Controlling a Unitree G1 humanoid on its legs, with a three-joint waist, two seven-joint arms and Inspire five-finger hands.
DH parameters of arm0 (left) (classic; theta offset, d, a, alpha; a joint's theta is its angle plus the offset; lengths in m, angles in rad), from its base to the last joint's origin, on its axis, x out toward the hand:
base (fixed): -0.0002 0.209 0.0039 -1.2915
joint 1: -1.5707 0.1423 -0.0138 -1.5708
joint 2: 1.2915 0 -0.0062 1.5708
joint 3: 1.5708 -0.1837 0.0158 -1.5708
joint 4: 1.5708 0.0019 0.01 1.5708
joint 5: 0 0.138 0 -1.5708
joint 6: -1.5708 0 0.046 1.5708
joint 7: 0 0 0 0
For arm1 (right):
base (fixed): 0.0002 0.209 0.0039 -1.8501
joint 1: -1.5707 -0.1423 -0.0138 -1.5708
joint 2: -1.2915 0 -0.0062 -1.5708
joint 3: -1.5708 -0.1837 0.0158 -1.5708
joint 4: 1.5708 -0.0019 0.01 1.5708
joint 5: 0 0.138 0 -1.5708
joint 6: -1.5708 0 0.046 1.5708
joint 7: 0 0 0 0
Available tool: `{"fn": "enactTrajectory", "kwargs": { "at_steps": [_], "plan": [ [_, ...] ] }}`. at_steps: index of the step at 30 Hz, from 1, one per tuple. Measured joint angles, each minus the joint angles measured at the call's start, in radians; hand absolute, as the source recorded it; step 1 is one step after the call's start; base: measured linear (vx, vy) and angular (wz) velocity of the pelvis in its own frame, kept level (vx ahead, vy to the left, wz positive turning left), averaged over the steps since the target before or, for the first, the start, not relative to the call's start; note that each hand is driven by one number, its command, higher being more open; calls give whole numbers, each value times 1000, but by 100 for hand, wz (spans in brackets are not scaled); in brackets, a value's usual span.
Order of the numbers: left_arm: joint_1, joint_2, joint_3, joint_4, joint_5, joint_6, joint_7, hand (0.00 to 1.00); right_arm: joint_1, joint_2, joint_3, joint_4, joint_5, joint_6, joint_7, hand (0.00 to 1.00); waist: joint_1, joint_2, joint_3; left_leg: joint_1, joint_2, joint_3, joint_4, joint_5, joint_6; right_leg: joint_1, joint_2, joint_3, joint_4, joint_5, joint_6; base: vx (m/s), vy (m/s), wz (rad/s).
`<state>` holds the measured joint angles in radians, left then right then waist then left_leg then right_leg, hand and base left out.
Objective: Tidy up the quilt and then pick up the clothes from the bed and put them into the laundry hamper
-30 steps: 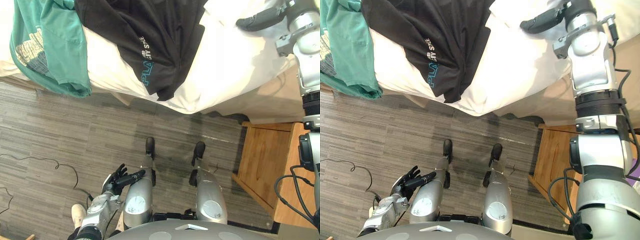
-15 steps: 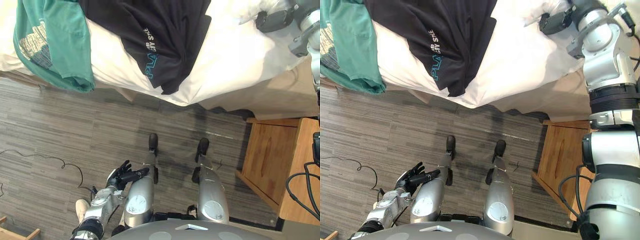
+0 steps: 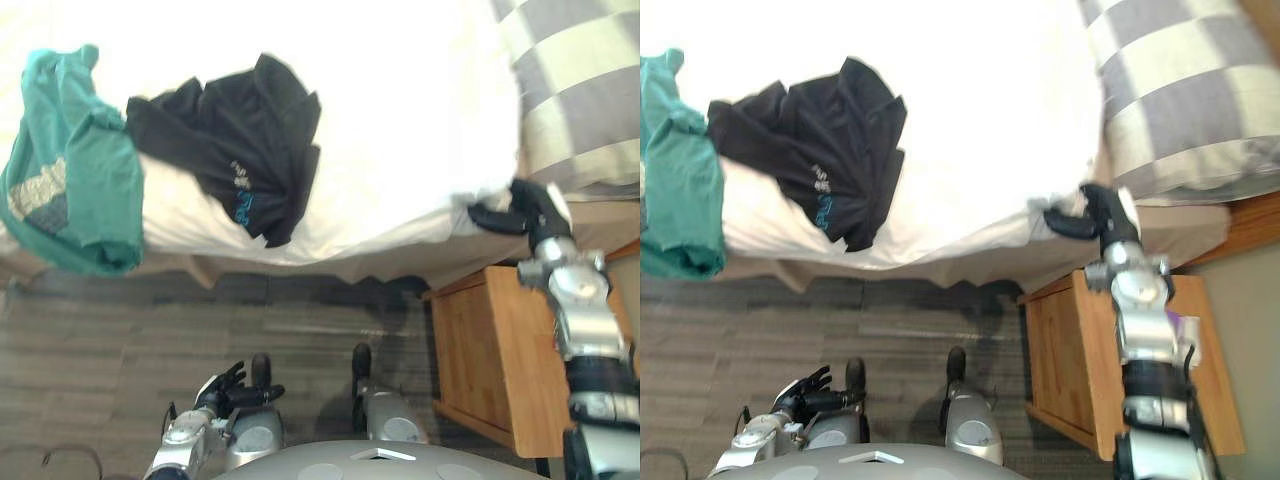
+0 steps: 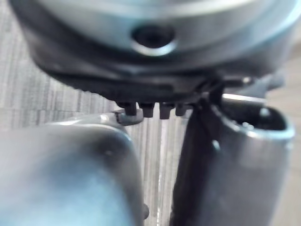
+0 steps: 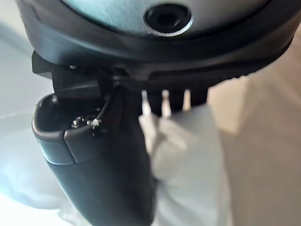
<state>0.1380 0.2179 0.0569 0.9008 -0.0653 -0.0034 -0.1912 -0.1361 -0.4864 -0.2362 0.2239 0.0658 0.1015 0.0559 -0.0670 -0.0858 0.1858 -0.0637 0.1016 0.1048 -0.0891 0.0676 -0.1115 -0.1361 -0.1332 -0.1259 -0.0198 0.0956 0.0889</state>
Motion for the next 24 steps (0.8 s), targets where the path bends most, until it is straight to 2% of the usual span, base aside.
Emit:
{"fn": "enactTrajectory", "kwargs": {
  "at_steps": [2,5,9,15,19,20,24],
  "plan": [
    [26,-4,6,16,5,1,-3,100,70,48,-23,-2,26,-53,-15,100,-21,2,-49,22,-4,34,0,-18,7,7,-2,32,-1,-3,5,28,10,-36],
    [39,-8,19,42,38,1,-13,100,135,119,-75,-4,40,-92,-40,100,-26,9,-76,58,-5,60,0,-34,6,29,-3,54,-2,-7,16,44,10,-25],
    [82,-14,39,54,35,6,-20,100,225,209,-157,-2,92,-93,-87,100,-50,10,-84,88,-3,88,0,-50,2,47,-3,73,-6,-5,19,71,0,-16],
    [111,-21,60,82,32,10,-22,100,289,228,-356,0,197,-105,-175,100,-103,25,-127,134,-2,138,0,-78,3,70,-6,109,-17,-4,26,70,15,-24],
    [112,-24,70,85,32,11,-34,100,290,224,-441,0,297,-136,-169,100,-109,24,-143,150,-3,158,0,-93,0,74,-4,129,-16,-7,27,-4,6,-15],
    [117,-25,79,88,32,12,-38,100,289,220,-449,0,329,-136,-151,0,-112,24,-150,152,-3,161,0,-94,-1,74,-4,131,-15,-8,27,-18,-1,-5],
    [145,-25,80,93,32,31,-41,100,276,196,-447,0,442,-130,-68,0,-120,27,-168,158,-7,161,0,-95,1,74,-3,131,-3,-30,23,-8,-5,0]
  ]
}}
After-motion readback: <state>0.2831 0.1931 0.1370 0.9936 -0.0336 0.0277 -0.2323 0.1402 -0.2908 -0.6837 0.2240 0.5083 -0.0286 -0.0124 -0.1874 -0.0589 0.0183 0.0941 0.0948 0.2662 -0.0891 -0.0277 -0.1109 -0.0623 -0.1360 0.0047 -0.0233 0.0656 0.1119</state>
